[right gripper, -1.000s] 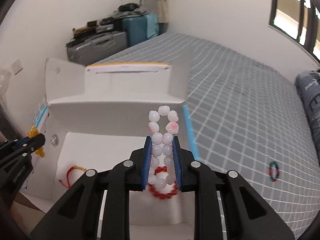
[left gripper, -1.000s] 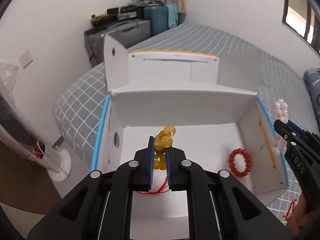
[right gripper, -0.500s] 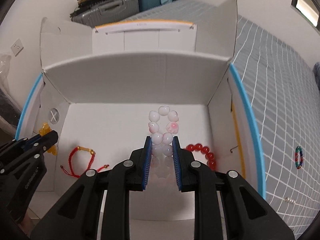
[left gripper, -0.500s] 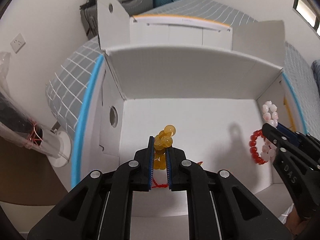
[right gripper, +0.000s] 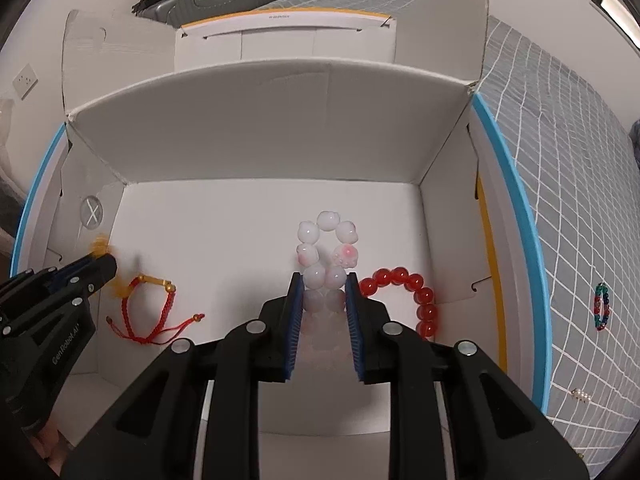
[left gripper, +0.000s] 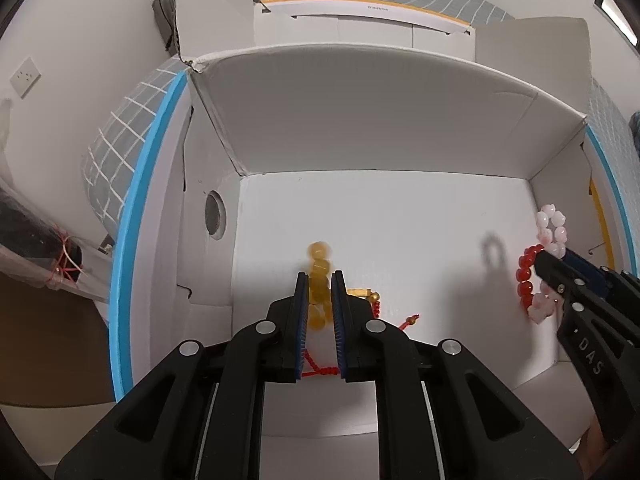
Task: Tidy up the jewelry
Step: 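Open both tools to release the amber beads and pink-white bracelet, then move both tools back over the pearl pin and wooden bead bracelet, then grasp the pearl pin with the left tool while the right tool grasps the wooden bead bracelet, then lift and carry the pearl pin and wooden bracelet over the white box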
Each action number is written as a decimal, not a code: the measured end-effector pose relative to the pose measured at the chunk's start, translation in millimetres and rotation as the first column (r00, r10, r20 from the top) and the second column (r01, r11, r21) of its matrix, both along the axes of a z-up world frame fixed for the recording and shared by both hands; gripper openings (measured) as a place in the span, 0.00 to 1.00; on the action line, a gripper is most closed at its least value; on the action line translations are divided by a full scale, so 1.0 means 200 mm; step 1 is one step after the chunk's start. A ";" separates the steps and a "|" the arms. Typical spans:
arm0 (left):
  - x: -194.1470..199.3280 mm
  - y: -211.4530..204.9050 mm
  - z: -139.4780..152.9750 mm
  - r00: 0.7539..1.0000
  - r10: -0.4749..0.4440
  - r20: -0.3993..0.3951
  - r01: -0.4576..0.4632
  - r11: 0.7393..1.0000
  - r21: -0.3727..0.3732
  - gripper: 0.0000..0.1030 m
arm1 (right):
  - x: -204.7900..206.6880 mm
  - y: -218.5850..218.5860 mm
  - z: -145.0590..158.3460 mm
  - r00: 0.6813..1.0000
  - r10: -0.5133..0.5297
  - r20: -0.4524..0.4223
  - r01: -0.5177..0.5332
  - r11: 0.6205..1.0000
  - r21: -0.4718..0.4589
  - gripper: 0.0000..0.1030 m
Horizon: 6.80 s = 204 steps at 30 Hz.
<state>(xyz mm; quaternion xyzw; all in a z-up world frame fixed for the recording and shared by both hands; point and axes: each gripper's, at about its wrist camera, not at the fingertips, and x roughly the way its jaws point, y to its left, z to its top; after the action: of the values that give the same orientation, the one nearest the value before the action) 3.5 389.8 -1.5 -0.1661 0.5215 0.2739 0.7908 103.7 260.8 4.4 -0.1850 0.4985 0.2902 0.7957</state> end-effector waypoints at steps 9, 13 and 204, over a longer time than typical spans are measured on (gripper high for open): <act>-0.04 -0.04 0.10 0.997 -0.012 0.071 0.013 1.000 -0.007 0.63 | -0.05 -0.03 0.07 0.999 0.029 0.045 -0.031 0.999 0.037 0.76; -0.05 -0.07 0.17 0.997 0.009 0.081 -0.018 0.995 0.101 0.80 | -0.05 -0.07 0.11 0.998 0.021 0.065 -0.026 0.997 0.069 0.84; 0.35 -1.61 0.25 0.775 -0.462 0.430 0.413 0.887 0.209 0.22 | -0.05 -2.09 0.09 0.754 -0.559 0.346 0.486 0.828 0.278 0.08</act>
<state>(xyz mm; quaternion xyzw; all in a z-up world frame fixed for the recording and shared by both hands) 72.7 67.8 49.4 -0.0605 0.3245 0.0604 0.9420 93.4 -156.7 21.6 -0.0258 0.3238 0.0514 0.9444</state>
